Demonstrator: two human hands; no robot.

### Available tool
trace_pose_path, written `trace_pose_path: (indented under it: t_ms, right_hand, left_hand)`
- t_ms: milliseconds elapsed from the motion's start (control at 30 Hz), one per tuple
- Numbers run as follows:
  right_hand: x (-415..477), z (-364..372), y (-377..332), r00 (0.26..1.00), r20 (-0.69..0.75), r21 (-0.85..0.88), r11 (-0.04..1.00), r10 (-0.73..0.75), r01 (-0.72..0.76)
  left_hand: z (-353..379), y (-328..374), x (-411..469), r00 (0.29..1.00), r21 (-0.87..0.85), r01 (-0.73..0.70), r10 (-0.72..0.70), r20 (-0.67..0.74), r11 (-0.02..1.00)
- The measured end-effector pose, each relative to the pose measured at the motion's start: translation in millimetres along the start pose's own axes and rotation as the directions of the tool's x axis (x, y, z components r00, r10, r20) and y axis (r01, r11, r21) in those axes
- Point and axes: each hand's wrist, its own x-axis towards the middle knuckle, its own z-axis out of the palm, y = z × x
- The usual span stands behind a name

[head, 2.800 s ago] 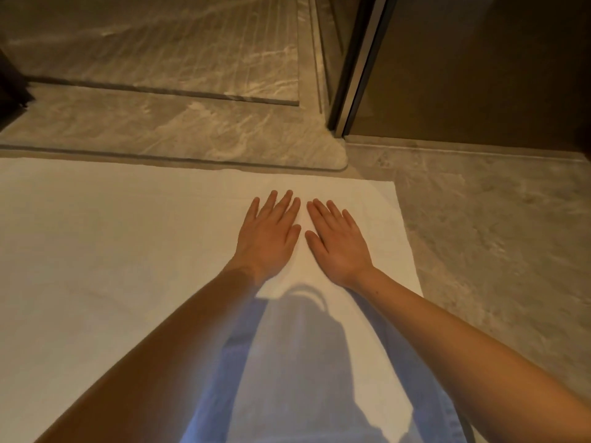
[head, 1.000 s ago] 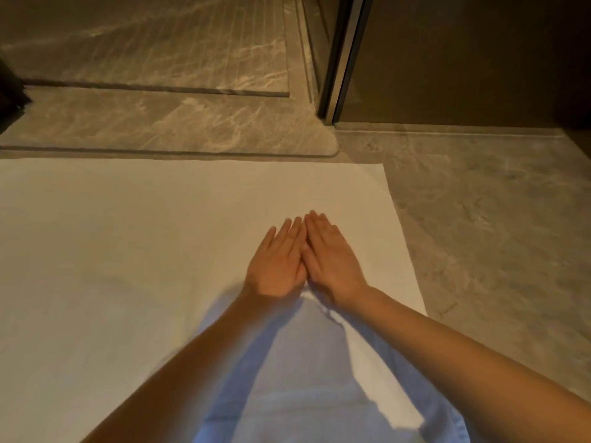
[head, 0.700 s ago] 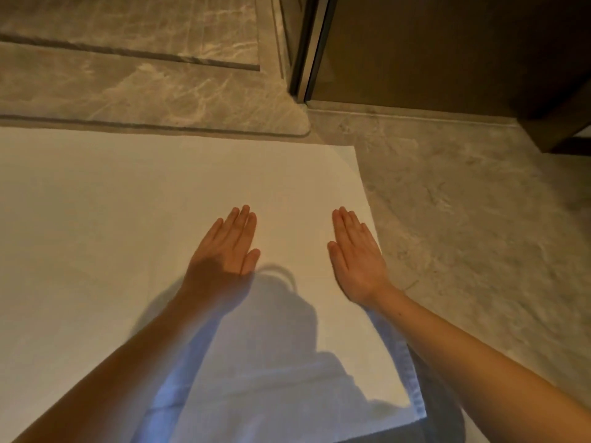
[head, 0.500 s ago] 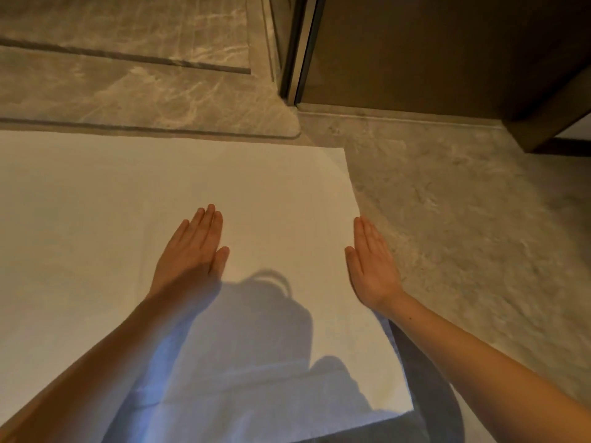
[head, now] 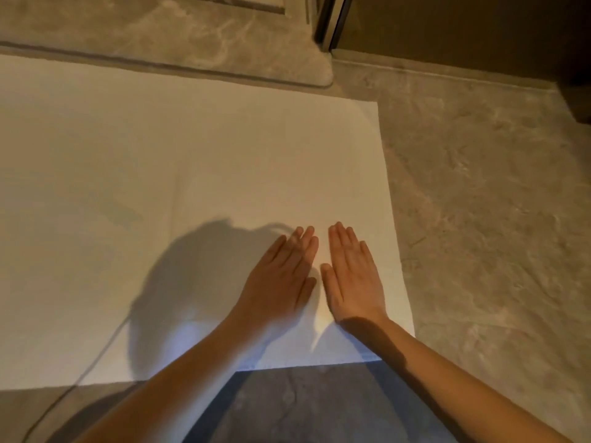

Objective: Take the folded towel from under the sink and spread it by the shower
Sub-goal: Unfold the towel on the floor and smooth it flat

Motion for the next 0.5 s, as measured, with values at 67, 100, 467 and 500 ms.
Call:
trace_pose_path:
  t_ms: [67,100,467,500]
  right_hand:
    - [-11,-4,18,0.999,-0.001,-0.015,0.998,0.053,-0.053]
    - [-17,-4,25,0.997,-0.005,-0.015,0.997,0.081,-0.081]
    - [-35,-12,35,0.977,-0.003,-0.037,0.976,0.214,-0.214]
    - [-35,-12,24,0.980,-0.019,-0.037,0.979,0.200,-0.201]
  left_hand:
    - [-2,-12,-10,1.000,-0.006,0.017,-0.017,0.018,1.000]
    - [-4,-20,-16,1.000,-0.004,0.017,-0.017,0.025,1.000]
    - [-31,-70,-75,0.967,0.058,0.255,-0.256,0.014,0.965]
    - [-27,-54,-71,0.976,0.037,0.217,-0.217,0.000,0.976]
